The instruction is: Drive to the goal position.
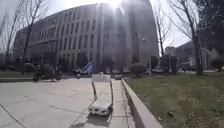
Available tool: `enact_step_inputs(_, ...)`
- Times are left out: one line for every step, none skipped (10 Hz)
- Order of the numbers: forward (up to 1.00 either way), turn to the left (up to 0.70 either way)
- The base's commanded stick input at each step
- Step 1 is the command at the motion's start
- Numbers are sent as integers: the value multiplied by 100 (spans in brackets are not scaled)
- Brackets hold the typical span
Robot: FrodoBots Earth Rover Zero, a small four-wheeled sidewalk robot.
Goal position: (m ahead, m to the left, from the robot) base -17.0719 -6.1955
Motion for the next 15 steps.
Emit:
enact_step_inputs(0,0)
enact_step_inputs(0,0)
enact_step_inputs(0,0)
enact_step_inputs(0,0)
enact_step_inputs(-3,0)
enact_step_inputs(-67,0)
enact_step_inputs(-70,0)
enact_step_inputs(-70,0)
enact_step_inputs(-70,0)
enact_step_inputs(-70,0)
enact_step_inputs(-70,0)
enact_step_inputs(-70,0)
enact_step_inputs(-70,0)
enact_step_inputs(-70,0)
enact_step_inputs(-70,0)
